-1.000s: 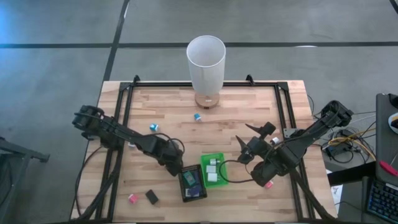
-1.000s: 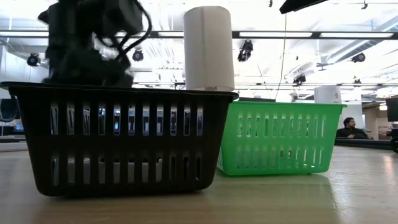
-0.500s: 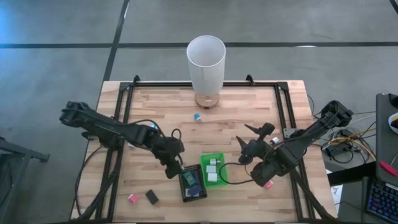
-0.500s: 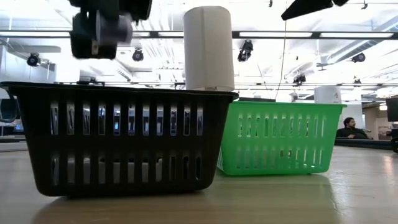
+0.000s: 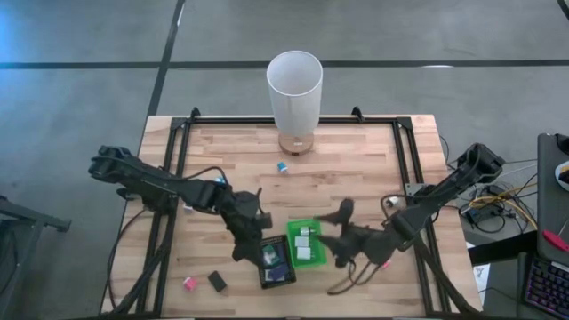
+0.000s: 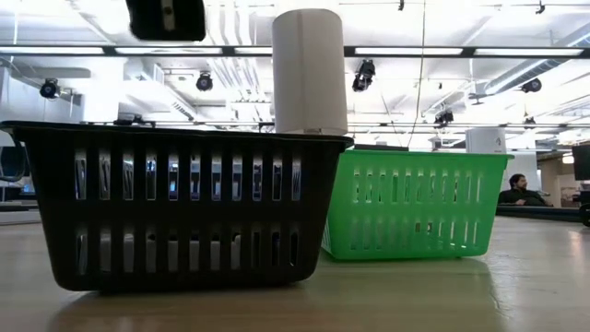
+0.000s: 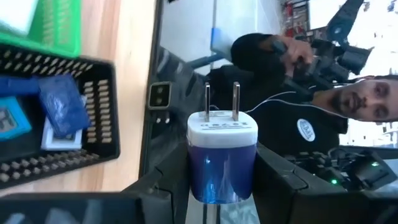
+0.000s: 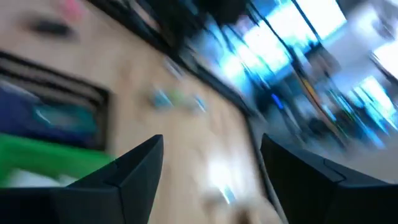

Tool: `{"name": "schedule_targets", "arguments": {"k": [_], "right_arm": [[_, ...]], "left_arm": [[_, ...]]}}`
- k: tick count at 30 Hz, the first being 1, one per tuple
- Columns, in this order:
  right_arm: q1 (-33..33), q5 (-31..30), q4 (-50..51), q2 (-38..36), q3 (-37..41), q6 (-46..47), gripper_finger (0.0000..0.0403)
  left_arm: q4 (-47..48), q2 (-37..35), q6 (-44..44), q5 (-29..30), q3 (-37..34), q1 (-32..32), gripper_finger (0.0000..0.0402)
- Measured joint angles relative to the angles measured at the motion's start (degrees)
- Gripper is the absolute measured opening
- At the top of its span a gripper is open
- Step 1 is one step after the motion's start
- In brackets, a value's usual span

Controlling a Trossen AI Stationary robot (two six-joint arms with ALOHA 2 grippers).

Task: Pick & Place Office items
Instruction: Put the purple charger adapter into the green bin

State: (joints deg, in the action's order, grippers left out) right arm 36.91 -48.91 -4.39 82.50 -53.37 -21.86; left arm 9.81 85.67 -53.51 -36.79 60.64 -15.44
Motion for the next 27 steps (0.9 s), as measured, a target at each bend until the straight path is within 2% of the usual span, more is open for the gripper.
{"name": "schedule_targets", "arguments": {"k": [2,5,15,21,27], "right_arm": [[0.0,5.9,-6.1,0.0,1.2,-4.2,0.0258],[0.0,11.5,-9.5,0.0,1.4,-6.5,0.0254],[-0.5,25.3,-9.6,0.0,-2.1,-4.9,0.0251],[-0.6,26.9,-9.7,2.0,-3.7,-5.2,0.0251],[-2.3,27.0,-9.9,4.9,-5.9,-5.6,0.0250]], "left_arm": [[0.2,0.0,-0.3,-0.3,0.0,0.0,0.0131],[0.1,0.0,-0.4,-0.8,0.0,0.0,0.0131],[0.1,0.0,-3.1,0.6,0.1,1.2,0.0131],[-0.8,0.0,-4.6,2.3,0.1,1.5,0.0131],[-6.0,0.0,-7.2,3.8,0.1,1.4,0.0131]]}}
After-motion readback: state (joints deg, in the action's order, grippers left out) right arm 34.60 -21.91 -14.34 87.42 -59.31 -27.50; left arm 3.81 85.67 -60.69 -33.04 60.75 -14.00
